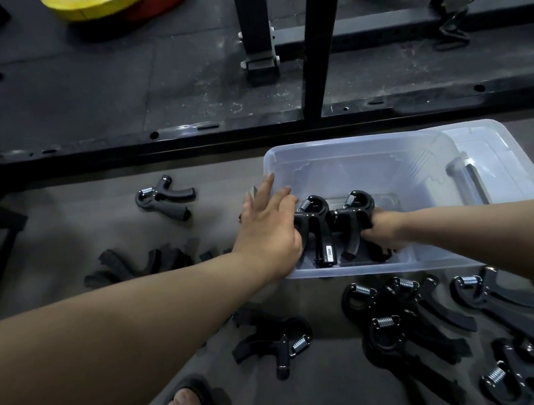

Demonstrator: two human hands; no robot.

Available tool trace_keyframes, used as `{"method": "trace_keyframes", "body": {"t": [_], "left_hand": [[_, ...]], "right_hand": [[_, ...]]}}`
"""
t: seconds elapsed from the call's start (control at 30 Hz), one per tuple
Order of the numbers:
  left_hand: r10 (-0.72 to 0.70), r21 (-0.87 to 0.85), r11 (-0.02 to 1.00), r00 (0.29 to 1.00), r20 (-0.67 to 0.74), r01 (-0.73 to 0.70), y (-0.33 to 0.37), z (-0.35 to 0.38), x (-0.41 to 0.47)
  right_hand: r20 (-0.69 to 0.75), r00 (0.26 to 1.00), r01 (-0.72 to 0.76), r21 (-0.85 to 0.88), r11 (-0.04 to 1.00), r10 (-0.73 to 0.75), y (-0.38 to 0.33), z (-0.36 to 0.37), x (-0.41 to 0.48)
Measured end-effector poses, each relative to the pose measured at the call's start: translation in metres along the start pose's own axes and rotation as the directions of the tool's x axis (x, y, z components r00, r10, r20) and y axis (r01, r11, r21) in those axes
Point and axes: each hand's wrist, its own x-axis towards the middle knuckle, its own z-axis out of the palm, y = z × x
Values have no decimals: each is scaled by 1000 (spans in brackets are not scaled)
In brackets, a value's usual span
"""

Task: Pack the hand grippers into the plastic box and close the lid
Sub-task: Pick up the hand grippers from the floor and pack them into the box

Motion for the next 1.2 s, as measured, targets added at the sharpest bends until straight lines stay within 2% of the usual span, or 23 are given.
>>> {"method": "trace_keyframes", "body": {"t": [0.13, 0.27, 0.37, 0.43, 0.57, 0.67, 0.77, 0.9, 1.1, 1.2], "left_hand": [[4, 10, 1000, 1000, -2, -4, 0, 0, 1], [1, 13, 1000, 1000, 9, -1, 1, 0, 1], [1, 18, 1000, 1000, 17, -1, 2, 1, 0], [-1, 9, 1000, 1000, 22, 1, 3, 0, -1], [13, -11, 1000, 1000, 12, -13, 2, -2, -6], [21, -5, 1000, 1000, 7, -21, 0, 0, -11], [22, 10, 1000, 1000, -10, -21, 2, 2, -18], [-29, -4, 1000, 999, 16, 29, 8, 4, -27], [-43, 46, 998, 996, 77, 40, 13, 1, -41], [-27, 38, 999, 996, 86, 24, 11, -1, -48]], "right_hand": [[18, 998, 59, 6, 998, -59, -3, -5, -6], [39, 999, 15, -78, 997, -12, -2, -8, -6], [-119, 992, 5, -212, 977, -31, -2, -5, -10], [-192, 967, 114, -251, 961, -165, -12, -4, -20], [-35, 911, 406, -104, 908, -412, -44, -6, -56], [29, 842, 540, -53, 840, -539, -48, -4, -85], [64, 775, 623, -249, 742, -629, -37, -3, -108], [10, 698, 649, -434, 625, -716, -13, -5, -110], [-45, 689, 584, -557, 590, -724, 8, 2, -117], [-69, 633, 563, -644, 519, -771, 23, 6, -121]]}}
